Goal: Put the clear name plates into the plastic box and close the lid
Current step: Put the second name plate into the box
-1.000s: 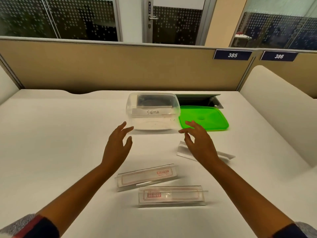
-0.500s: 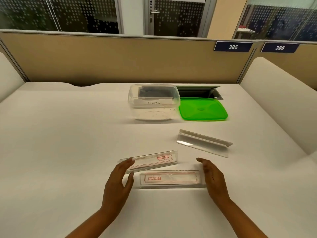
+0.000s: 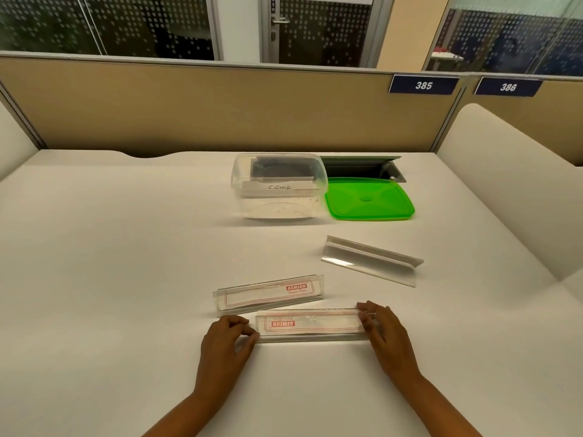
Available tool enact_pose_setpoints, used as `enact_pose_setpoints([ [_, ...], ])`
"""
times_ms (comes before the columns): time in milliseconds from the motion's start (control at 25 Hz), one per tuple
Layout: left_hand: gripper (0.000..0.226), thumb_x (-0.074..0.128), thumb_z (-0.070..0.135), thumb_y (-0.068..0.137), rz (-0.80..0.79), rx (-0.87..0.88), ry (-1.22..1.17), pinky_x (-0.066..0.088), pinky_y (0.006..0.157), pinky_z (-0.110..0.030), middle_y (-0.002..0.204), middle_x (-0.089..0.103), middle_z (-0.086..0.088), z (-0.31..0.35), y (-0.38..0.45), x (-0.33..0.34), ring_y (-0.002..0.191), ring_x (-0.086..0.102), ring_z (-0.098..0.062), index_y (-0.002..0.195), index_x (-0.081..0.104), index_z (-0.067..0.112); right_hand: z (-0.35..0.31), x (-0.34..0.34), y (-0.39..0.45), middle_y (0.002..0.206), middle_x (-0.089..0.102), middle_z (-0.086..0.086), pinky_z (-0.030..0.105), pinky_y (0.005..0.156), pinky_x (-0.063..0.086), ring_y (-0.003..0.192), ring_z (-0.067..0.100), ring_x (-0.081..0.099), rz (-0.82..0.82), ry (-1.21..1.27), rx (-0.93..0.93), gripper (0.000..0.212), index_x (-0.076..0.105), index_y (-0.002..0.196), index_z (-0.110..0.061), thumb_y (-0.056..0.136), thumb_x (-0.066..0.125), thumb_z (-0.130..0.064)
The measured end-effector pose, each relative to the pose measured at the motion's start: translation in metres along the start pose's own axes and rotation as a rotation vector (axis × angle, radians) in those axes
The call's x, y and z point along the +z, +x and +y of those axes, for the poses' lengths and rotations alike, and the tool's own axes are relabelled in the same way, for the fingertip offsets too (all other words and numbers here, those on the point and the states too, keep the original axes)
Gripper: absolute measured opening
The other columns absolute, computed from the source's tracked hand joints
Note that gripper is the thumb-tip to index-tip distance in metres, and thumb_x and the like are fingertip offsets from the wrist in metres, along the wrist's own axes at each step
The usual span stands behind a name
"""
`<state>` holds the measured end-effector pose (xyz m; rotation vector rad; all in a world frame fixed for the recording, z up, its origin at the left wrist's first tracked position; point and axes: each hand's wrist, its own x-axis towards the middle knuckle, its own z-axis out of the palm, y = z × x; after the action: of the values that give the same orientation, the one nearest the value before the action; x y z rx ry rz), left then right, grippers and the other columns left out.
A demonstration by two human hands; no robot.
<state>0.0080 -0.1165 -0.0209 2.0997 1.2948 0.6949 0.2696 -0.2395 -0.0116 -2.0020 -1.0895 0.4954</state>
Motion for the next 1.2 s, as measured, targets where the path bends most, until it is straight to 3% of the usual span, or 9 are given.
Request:
enact_pose_setpoints([
  [160, 0.008, 0.069, 0.014, 0.077, 0.005, 0.017, -0.061, 0.037, 0.077, -0.011, 0.085, 0.058, 0.012, 0.008, -0.001, 0.005, 0.085, 0.049, -0.006, 0.074, 0.065, 0.020, -0.002, 0.001, 0.002, 0.119, 0.052, -0.003, 0.003, 0.094, 0.031, 0.114, -0.008, 0.042, 0.068, 0.074, -0.064, 0.025, 0.052, 0.117, -0.016, 0.095, 0.042, -0.011],
  [240, 0.017, 0.068, 0.014, 0.079, 0.025, -0.014, -0.138, 0.037, 0.076, -0.006, 0.083, 0.054, 0.017, 0.018, -0.002, 0.006, 0.085, 0.051, -0.008, 0.072, 0.059, 0.027, -0.009, -0.001, 0.008, 0.115, 0.052, 0.003, -0.005, 0.089, 0.030, 0.107, -0.009, 0.042, 0.128, 0.112, -0.085, 0.022, 0.051, 0.114, -0.011, 0.097, 0.038, -0.015],
  [360, 0.020, 0.065, 0.016, 0.081, 0.089, -0.045, -0.259, 0.041, 0.075, -0.012, 0.085, 0.057, 0.014, 0.034, 0.003, 0.003, 0.089, 0.054, -0.009, 0.072, 0.056, 0.032, -0.030, -0.010, 0.028, 0.098, 0.053, 0.006, -0.004, 0.085, 0.030, 0.091, 0.006, 0.044, 0.240, 0.139, -0.130, 0.026, 0.053, 0.099, -0.007, 0.090, 0.034, -0.022],
  [480, 0.015, 0.062, 0.016, 0.082, 0.193, -0.052, -0.345, 0.043, 0.075, -0.019, 0.087, 0.058, 0.011, 0.049, 0.021, -0.007, 0.091, 0.055, -0.010, 0.075, 0.059, 0.028, -0.053, -0.015, 0.050, 0.089, 0.050, 0.003, 0.007, 0.082, 0.034, 0.089, 0.019, 0.046, 0.278, 0.174, -0.162, 0.019, 0.051, 0.089, -0.013, 0.096, 0.035, -0.018],
  [640, 0.009, 0.059, 0.015, 0.085, 0.306, -0.078, -0.398, 0.042, 0.071, -0.019, 0.086, 0.056, 0.007, 0.064, 0.060, -0.022, 0.087, 0.055, -0.014, 0.077, 0.059, 0.019, -0.076, -0.011, 0.079, 0.091, 0.046, -0.009, 0.005, 0.074, 0.044, 0.087, 0.017, 0.052, 0.232, 0.326, -0.084, 0.024, 0.054, 0.088, -0.020, 0.099, 0.034, -0.010],
  [760, 0.007, 0.057, 0.017, 0.086, 0.317, -0.113, -0.413, 0.041, 0.069, -0.014, 0.083, 0.055, 0.005, 0.068, 0.092, -0.031, 0.082, 0.055, -0.015, 0.079, 0.058, 0.016, -0.089, -0.008, 0.105, 0.097, 0.051, 0.003, 0.003, 0.059, 0.046, 0.076, 0.014, 0.056, 0.165, 0.387, 0.007, 0.023, 0.057, 0.096, -0.017, 0.099, 0.034, -0.017],
  [840, 0.008, 0.058, 0.019, 0.087, 0.291, -0.170, -0.426, 0.041, 0.064, -0.008, 0.081, 0.054, 0.008, 0.070, 0.115, -0.036, 0.079, 0.054, -0.011, 0.079, 0.059, 0.017, -0.098, -0.008, 0.124, 0.099, 0.055, 0.007, 0.007, 0.065, 0.046, 0.074, 0.013, 0.058, 0.160, 0.392, 0.032, 0.023, 0.057, 0.109, -0.011, 0.099, 0.038, -0.019],
  [1000, 0.014, 0.058, 0.026, 0.086, 0.260, -0.248, -0.454, 0.040, 0.064, -0.012, 0.078, 0.060, 0.004, 0.071, 0.160, -0.046, 0.075, 0.055, -0.011, 0.079, 0.063, 0.016, -0.113, -0.008, 0.159, 0.084, 0.056, 0.001, 0.035, 0.087, 0.049, 0.089, 0.022, 0.059, 0.163, 0.539, 0.085, 0.030, 0.046, 0.124, -0.009, 0.094, 0.046, -0.005],
  [1200, 0.014, 0.056, 0.022, 0.088, 0.231, -0.305, -0.649, 0.053, 0.076, -0.035, 0.079, 0.065, -0.002, 0.076, 0.214, -0.058, 0.081, 0.064, -0.022, 0.082, 0.065, 0.014, -0.126, -0.010, 0.205, 0.088, 0.057, -0.001, 0.026, 0.078, 0.052, 0.089, 0.015, 0.061, 0.127, 0.701, 0.086, 0.025, 0.050, 0.116, -0.012, 0.094, 0.044, -0.001],
])
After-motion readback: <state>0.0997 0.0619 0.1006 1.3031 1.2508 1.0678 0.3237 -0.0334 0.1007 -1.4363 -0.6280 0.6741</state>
